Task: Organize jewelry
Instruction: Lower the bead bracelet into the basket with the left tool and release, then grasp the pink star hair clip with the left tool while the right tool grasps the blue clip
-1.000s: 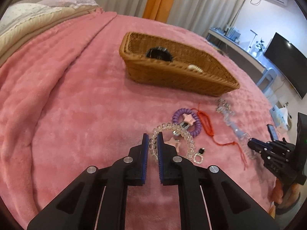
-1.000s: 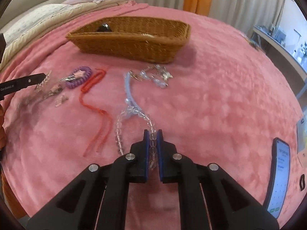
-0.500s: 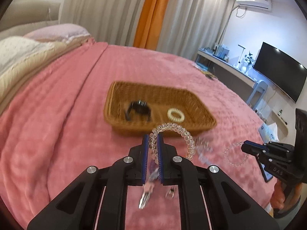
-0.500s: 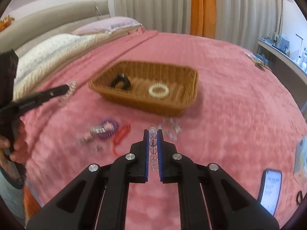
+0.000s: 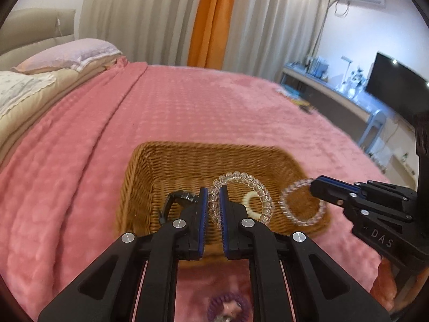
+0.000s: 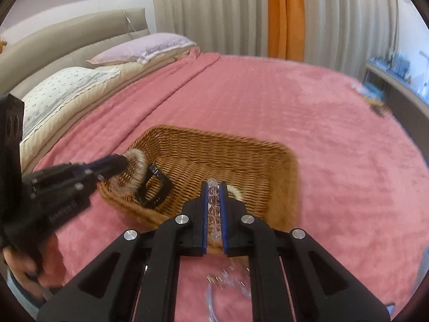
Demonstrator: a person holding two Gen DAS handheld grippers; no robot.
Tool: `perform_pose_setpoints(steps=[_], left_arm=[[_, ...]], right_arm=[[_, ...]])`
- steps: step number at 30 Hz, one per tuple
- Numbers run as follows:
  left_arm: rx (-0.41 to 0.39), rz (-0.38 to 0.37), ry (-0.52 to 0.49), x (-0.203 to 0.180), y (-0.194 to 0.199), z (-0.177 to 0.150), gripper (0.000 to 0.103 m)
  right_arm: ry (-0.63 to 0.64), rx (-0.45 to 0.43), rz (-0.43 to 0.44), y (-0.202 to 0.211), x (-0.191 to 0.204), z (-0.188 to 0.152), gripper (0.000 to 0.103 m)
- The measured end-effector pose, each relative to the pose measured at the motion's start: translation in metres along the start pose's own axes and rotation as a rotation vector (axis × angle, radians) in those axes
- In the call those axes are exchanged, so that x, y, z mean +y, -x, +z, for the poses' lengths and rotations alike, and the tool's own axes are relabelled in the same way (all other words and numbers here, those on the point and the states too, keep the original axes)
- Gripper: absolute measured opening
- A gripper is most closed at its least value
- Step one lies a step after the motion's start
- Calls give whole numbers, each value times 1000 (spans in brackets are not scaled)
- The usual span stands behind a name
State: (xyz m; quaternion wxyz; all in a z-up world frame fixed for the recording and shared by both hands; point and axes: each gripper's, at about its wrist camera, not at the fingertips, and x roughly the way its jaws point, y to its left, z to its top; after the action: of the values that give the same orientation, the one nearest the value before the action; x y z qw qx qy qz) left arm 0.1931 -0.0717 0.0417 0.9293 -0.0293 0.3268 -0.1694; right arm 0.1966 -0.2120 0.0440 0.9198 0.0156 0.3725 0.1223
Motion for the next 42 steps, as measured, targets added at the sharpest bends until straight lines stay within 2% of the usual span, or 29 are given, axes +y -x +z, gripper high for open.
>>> perform_pose_setpoints(steps=[2,6,14,16,17,18,20,22,24,26,29,33,37,42], left_arm=[[35,31,-9,-1,-17,-2,7],[50,37,-27,-2,-31,-8,7],[71,32,-58,-11,-44,-12,9],[70,24,-62,-11,-42,-13,15],[66,20,-64,-11,-39,-13,31],[47,18,-65,-11,-33,-12,43],[15,5,-66,-10,-18,-11,46],[-2,-31,-53,-8,-1,-10,47],[-29,-62,-34,-4,18,-10,55],[-67,-91,-20,1,45,-13,58],[-105,-112,-6,6,78,-19,58],[-124,-126,12,10,109,-32,59],[-115,-113,28,16,126,-53,59],[-85,-109,49,23,129,-78,59]], right_arm=[[-3,31,17,-19,1,0,6],[-13,73,33,-47,-1,-3,6],[-66,82,-11,-55,-22,-12,6],[-79,89,-8,-54,-26,-12,7],[-92,95,2,-51,-27,-13,12],[-101,93,11,-48,-29,-13,16],[-104,66,1,-35,-29,-14,36],[-102,33,-15,-18,-28,-15,46],[-100,3,-17,3,-26,-17,46],[-91,-30,-26,26,-21,-21,46],[-69,-73,-48,57,-13,-30,46],[-54,-88,-62,86,-5,-50,46],[-42,-78,-92,98,-1,-76,46],[-57,-36,-98,88,-5,-105,46]])
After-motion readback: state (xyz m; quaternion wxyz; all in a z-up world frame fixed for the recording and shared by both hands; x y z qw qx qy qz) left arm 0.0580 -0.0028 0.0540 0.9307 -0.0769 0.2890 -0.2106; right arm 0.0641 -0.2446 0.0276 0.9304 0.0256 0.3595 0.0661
